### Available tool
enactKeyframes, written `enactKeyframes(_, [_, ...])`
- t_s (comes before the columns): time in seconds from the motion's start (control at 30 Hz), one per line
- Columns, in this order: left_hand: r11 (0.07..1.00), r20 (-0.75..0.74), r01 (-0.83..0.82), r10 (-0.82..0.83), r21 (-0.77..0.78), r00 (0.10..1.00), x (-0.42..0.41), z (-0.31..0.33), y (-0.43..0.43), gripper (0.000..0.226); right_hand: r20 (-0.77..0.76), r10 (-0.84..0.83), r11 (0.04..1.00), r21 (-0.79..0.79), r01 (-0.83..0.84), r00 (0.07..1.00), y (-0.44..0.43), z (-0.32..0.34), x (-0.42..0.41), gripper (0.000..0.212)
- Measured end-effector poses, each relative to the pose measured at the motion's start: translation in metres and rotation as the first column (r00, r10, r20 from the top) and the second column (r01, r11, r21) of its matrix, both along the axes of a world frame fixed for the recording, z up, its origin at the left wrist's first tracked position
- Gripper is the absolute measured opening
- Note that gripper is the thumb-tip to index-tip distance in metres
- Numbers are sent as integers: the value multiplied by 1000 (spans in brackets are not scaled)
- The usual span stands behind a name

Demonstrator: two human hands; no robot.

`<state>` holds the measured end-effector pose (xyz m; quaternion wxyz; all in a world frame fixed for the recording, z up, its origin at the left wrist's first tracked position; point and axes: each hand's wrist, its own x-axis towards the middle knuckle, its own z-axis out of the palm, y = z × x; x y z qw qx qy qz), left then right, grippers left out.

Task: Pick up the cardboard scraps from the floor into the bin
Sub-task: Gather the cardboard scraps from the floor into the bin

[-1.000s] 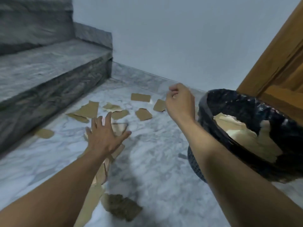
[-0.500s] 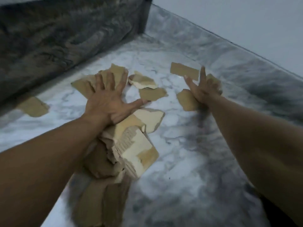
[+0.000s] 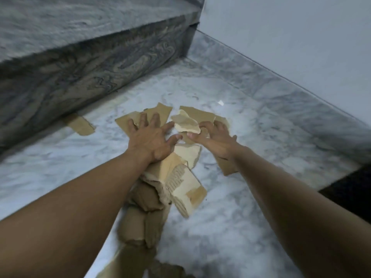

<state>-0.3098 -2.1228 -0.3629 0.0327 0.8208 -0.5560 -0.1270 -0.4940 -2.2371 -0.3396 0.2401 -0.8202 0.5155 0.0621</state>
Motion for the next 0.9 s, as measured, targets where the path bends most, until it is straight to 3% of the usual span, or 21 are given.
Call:
enactKeyframes(0.07, [1000,-48,1,0,26,999,-10,17,21,77,11,5,1000,-11,-5,1000,34,-3,-9,101])
enactKeyframes(0.17, [990,-207,8,22,142,978,-24,38,77,111,20,45,998,-54,-44,999,73,-4,-21,108])
enactKeyframes(0.23, [978,-291,44,17,203,956,-38,36,126,131,30,-12,996,-92,14,999,86,4,-22,110])
enactKeyframes(0.3, [980,-207,67,-27,187,978,-52,22,168,141,110,-105,981,-154,121,988,84,13,-13,115])
enactKeyframes(0.37, [991,-82,31,-21,129,996,-59,8,184,140,104,-110,991,-64,117,988,74,19,2,124])
enactKeyframes(0.47, [996,16,-46,45,73,999,-58,3,180,133,-106,111,990,103,-100,988,72,16,21,138])
enactKeyframes(0.53, [995,102,-72,65,62,993,-56,4,176,123,-188,180,982,99,-163,966,80,16,21,137])
enactKeyframes(0.6, [994,159,-74,61,80,985,-57,8,170,109,-164,170,985,39,-166,972,91,18,12,125])
enactKeyframes(0.73, [985,90,-73,60,155,994,-66,27,156,92,102,25,992,119,-38,994,122,14,-9,101])
enactKeyframes(0.83, [990,-51,-98,104,101,993,-74,35,151,84,105,5,990,143,-20,994,146,17,-13,79])
enactKeyframes(0.9, [980,-188,-106,137,168,972,-70,44,151,94,120,-46,976,219,19,992,149,24,-14,82])
